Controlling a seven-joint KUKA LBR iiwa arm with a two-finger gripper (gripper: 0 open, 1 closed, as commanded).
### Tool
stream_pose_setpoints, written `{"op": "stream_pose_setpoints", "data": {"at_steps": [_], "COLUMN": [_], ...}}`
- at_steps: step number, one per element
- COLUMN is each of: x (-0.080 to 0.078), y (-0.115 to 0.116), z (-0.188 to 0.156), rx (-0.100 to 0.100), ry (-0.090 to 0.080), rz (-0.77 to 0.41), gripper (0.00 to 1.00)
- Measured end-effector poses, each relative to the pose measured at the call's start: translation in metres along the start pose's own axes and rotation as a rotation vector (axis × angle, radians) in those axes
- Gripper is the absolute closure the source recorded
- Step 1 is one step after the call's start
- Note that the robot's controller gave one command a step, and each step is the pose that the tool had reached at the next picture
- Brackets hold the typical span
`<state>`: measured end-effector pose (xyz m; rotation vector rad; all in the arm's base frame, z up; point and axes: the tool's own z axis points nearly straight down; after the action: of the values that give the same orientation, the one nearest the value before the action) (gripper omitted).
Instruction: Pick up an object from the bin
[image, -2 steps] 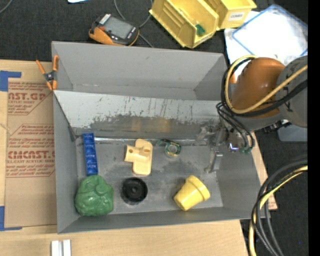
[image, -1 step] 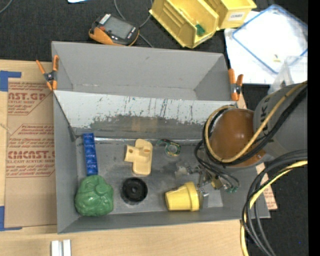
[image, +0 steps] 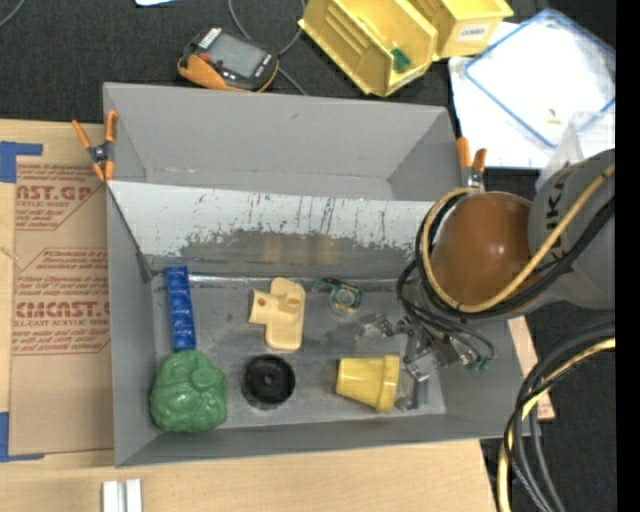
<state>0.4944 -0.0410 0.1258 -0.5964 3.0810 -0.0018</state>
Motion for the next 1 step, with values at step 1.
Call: {"op": "stream_pose_setpoints", "data": {"at_steps": [1], "x": [0.0022], "y": [0.0293], "z": [0.0261], "rx": [-0.002], "ry": [-0.003], "rz": [-0.065], "gripper": [0.0]}}
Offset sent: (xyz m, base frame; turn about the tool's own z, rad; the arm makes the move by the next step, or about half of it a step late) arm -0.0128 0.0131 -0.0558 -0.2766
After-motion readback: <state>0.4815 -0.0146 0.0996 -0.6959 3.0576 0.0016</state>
